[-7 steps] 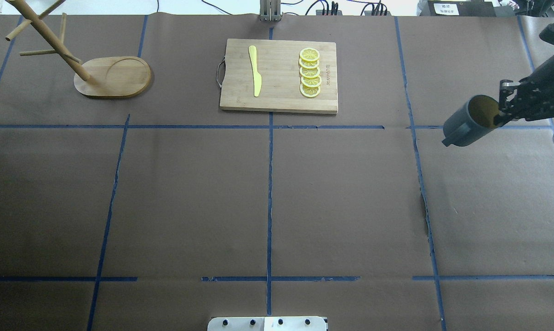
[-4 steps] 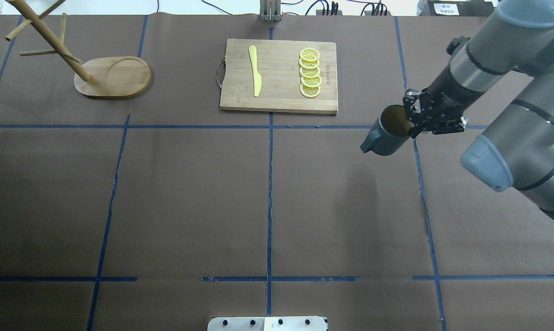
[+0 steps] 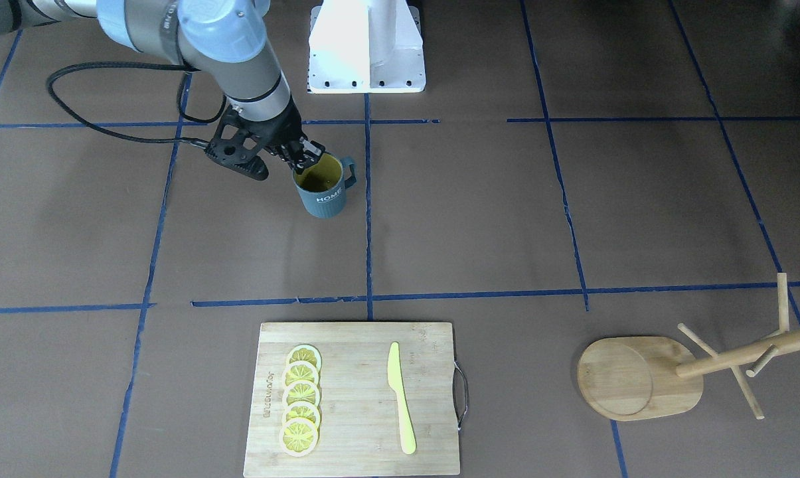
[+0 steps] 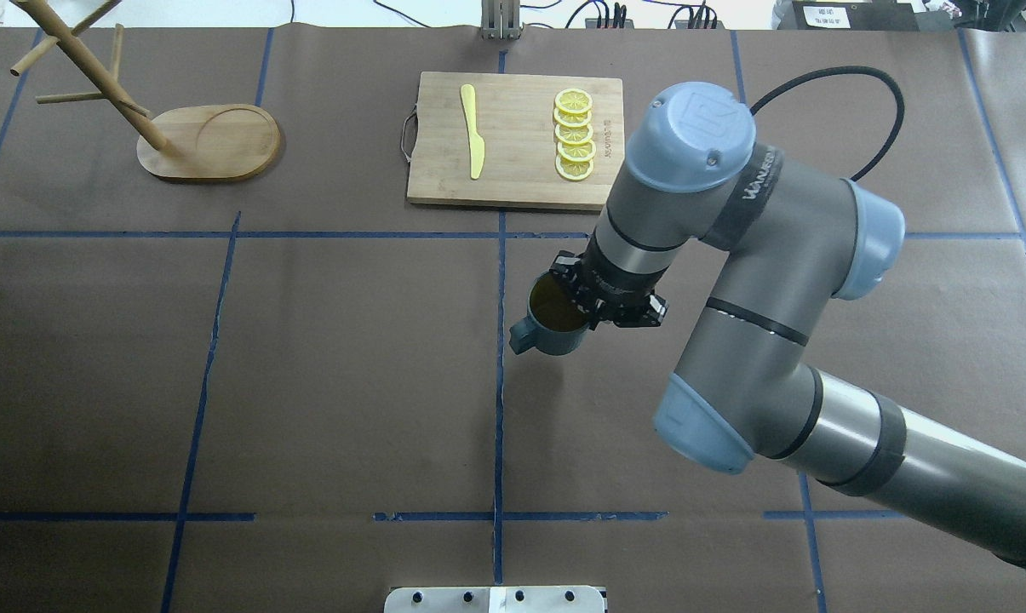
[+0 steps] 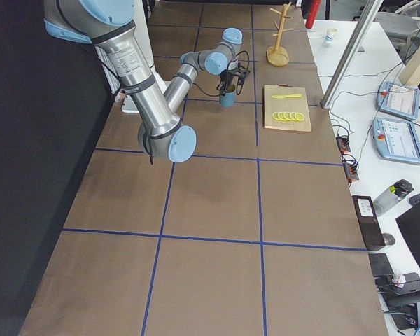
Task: Hang cup on storage rack
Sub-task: 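Carry the teal mug with the right gripper toward the table center and set it down, then open and lift the right gripper away from the mug while the left arm moves in, then lower the left gripper onto the teal mug rim and grasp it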
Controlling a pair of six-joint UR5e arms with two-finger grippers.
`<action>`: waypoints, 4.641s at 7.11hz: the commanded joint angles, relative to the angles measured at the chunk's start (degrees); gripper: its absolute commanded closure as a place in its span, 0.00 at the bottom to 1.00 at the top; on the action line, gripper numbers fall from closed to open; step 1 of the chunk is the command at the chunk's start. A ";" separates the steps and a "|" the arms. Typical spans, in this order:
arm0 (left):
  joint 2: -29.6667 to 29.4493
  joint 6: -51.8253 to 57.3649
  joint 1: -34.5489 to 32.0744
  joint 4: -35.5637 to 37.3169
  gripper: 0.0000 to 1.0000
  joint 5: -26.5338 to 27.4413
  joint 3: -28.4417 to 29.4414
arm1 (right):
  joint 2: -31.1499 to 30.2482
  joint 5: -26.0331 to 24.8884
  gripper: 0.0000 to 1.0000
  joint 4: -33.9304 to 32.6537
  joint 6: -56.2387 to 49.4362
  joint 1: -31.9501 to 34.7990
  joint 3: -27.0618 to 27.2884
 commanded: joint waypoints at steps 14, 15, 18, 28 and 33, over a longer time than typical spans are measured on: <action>-0.10 0.09 0.26 -0.79 0.00 -9.66 -5.20 | 8.16 -1.60 0.00 2.21 2.84 0.09 -5.42; 0.16 0.17 0.87 -0.80 0.00 -9.67 -8.89 | 6.85 -1.50 0.00 2.21 2.76 0.89 -3.23; -0.88 -6.45 9.53 -0.79 0.00 -13.96 -13.23 | 2.63 1.48 0.00 2.12 -0.56 6.86 1.53; -17.94 -30.49 50.53 -38.50 0.00 15.82 -7.66 | -12.40 5.09 0.00 2.56 -33.14 19.96 4.35; -23.13 -37.44 62.66 -54.94 0.00 34.98 1.72 | -17.15 5.18 0.00 2.38 -45.56 24.27 4.52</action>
